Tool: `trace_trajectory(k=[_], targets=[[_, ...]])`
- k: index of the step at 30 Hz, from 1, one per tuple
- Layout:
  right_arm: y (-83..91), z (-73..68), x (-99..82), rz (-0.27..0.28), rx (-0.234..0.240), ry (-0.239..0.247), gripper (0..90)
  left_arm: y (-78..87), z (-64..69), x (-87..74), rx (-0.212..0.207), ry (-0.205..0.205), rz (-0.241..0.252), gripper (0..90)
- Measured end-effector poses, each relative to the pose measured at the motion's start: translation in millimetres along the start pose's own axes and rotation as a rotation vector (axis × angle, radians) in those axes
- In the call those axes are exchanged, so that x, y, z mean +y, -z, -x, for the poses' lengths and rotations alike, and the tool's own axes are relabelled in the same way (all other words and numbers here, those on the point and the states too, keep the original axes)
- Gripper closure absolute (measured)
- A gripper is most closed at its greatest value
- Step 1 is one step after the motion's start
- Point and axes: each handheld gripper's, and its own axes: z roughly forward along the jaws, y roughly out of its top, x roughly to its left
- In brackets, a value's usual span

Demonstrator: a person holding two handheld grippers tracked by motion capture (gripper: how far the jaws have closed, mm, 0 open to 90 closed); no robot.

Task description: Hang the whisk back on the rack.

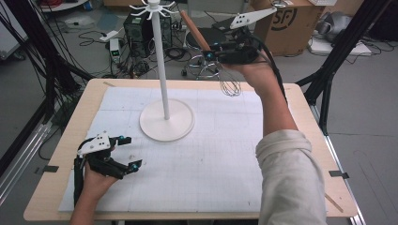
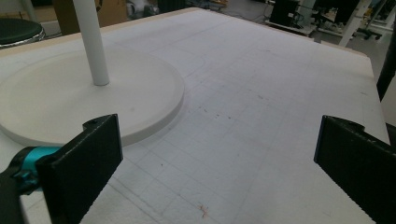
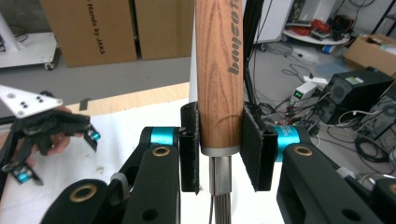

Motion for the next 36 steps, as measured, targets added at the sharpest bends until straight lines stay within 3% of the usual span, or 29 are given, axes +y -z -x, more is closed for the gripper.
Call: trace_trajectory(k=[9,26,36], targets=[[-10.5,4.9,4.8,-0.009,-0.054,-0.03,70.9,3.3,-0.5,0.9,0.003,0.008,0.021,1.7],[-22.9,4.3,7.3,0.005,-0.063,-0.033,71.0,4.8,-0.2,1.5,-0.004,0.012,0.038,1.7],[-35.0,2.2,5.9,-0.034,-0.071,-0.027,71.0,5.3,0.0,1.7,-0.005,0.009,0.035,1.7]])
